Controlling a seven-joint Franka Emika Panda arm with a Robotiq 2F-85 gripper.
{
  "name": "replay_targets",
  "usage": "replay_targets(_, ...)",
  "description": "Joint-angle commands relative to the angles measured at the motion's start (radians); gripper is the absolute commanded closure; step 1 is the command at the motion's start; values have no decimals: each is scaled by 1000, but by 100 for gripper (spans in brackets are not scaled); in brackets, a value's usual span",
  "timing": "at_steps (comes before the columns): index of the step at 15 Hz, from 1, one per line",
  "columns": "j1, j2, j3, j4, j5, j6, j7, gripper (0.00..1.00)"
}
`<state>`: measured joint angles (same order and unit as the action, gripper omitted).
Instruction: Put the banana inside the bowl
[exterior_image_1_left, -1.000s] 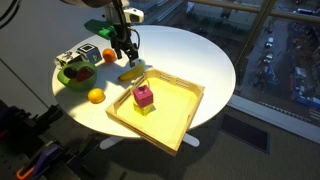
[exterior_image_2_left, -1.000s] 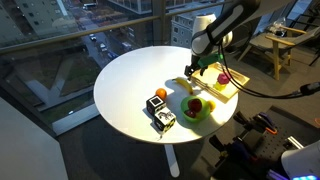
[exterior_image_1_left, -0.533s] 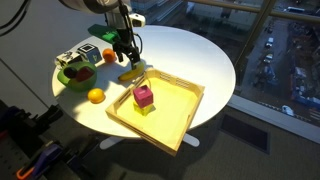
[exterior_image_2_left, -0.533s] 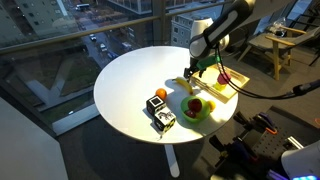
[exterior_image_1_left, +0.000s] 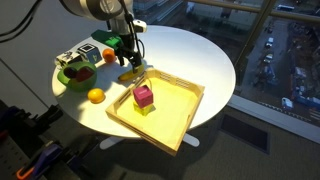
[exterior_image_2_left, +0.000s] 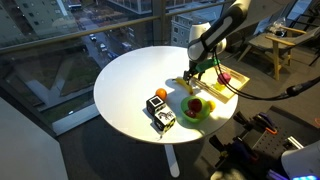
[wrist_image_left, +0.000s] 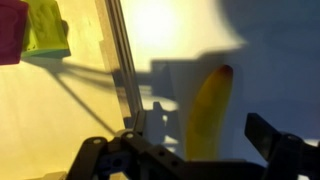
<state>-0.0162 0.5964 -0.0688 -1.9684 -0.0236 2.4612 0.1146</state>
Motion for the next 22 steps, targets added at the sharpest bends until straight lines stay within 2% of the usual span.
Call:
replay_targets(1, 0, 45, 2, 44, 10, 8, 7, 0)
replay_targets(20, 12, 138, -8, 120, 5, -2, 38, 0)
replay_targets(21, 13, 140, -9, 121, 5, -4, 39, 25)
replay_targets(22, 14, 142, -9, 124, 3, -9, 38, 25)
